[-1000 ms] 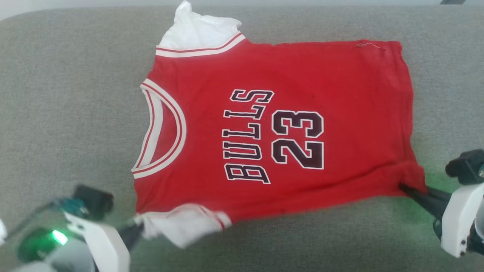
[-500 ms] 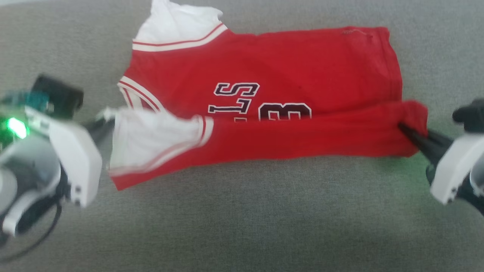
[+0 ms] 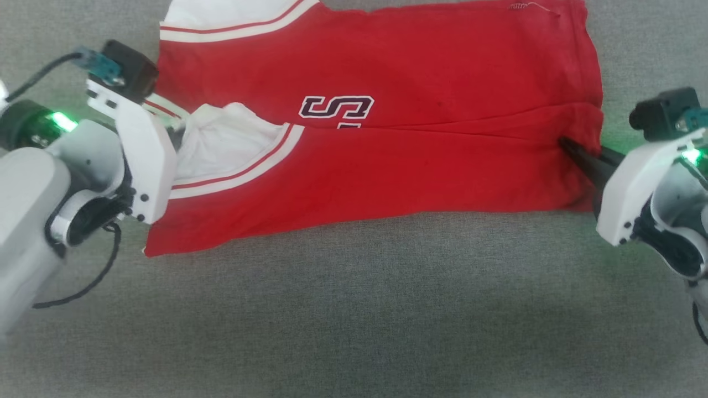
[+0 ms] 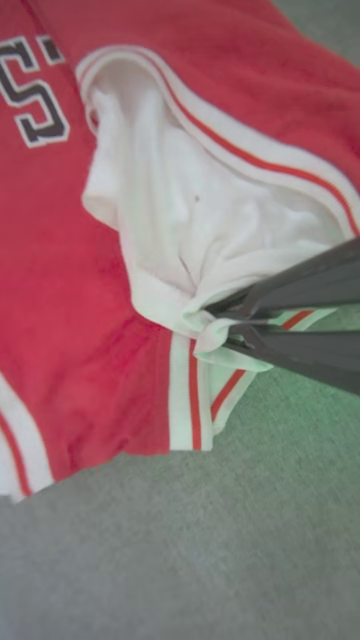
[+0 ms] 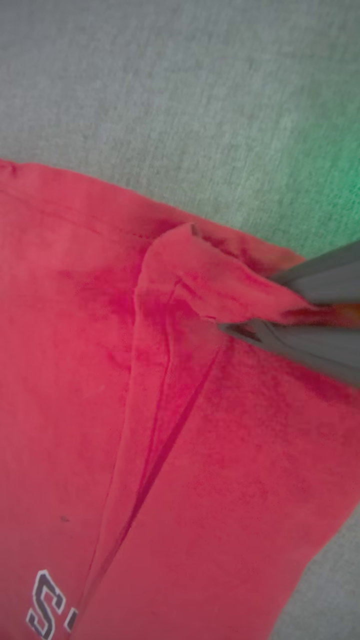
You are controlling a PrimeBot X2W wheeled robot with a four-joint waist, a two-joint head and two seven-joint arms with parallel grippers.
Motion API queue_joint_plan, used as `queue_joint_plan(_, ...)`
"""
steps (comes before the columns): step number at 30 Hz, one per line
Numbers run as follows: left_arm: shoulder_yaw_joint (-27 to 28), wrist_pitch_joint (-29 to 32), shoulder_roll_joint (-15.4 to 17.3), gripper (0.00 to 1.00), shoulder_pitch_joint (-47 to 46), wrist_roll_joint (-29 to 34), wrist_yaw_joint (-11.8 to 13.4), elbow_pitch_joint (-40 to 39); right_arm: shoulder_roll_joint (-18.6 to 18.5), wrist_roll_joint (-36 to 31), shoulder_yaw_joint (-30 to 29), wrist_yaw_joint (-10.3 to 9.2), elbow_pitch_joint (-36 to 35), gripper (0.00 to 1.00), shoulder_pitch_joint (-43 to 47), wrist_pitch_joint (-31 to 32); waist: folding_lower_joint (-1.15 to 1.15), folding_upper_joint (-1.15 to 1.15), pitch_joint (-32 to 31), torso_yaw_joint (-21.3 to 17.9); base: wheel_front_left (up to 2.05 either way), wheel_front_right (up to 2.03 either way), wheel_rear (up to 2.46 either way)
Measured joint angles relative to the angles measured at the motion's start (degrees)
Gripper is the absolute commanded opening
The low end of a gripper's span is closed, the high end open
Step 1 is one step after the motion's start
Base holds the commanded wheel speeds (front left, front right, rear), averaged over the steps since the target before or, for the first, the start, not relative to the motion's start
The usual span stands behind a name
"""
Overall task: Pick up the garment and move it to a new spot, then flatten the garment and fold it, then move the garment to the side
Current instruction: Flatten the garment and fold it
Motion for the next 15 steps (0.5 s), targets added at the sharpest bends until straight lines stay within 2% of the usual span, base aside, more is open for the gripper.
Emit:
queue_joint_plan(4, -0.32, 2.16, -2.46, 0.00, -1.11, -1.99, -1.22, 5.27, 0.76, 0.52, 1.21, 0.01, 2.59, 0.00, -2.43, 0.26, 0.00, 0.00, 0.55, -0.04, 0.00, 0.00, 0.00)
queue_joint_plan(5, -0.10, 2.67, -3.18, 0.05, -1.33, -2.76, -1.20, 6.42, 0.92, 0.52, 1.44, 0.01, 3.13, 0.00, -2.89, 0.32, 0.00, 0.00, 0.57, 0.02, 0.00, 0.00, 0.00)
queue_joint_plan(7, -0.07, 3.71, -4.09, 0.32, -1.78, -3.38, -1.10, 7.92, 1.10, 0.60, 1.78, 0.01, 4.15, 0.03, -3.77, 0.99, 0.00, 0.00, 0.42, 0.10, 0.00, 0.00, 0.00)
queue_joint_plan(8, -0.04, 4.35, -4.43, 0.45, -2.07, -4.00, -0.76, 8.39, 1.20, 0.78, 1.76, 0.01, 4.49, 0.20, -4.03, 1.20, 0.00, 0.00, 0.28, 0.17, 0.00, 0.00, 0.00)
queue_joint_plan(9, 0.05, 4.89, -4.71, 0.98, -2.23, -4.61, -0.51, 8.79, 1.22, 0.76, 1.90, 0.02, 4.77, 0.43, -4.23, 1.29, 0.00, 0.00, 0.08, 0.22, 0.00, 0.00, 0.00)
queue_joint_plan(10, 0.07, 5.05, -4.91, 1.00, -2.38, -4.65, -0.21, 8.89, 1.21, 0.69, 1.98, 0.02, 4.95, 0.76, -4.43, 1.64, 0.00, 0.00, -0.13, 0.29, 0.00, 0.00, 0.00)
queue_joint_plan(11, 0.15, 5.04, -4.99, 1.00, -2.38, -4.66, 0.22, 8.95, 1.24, 0.74, 2.01, 0.02, 4.88, 1.00, -4.60, 1.69, 0.00, 0.00, -0.40, 0.38, 0.00, 0.00, 0.00)
queue_joint_plan(15, 0.66, 5.94, -4.02, 1.00, -2.12, -4.76, 3.87, 8.50, 0.91, 0.54, 1.14, 0.00, 4.43, 1.00, -4.49, 0.82, 0.00, 0.00, -1.75, 0.71, 0.00, 0.00, 0.00)
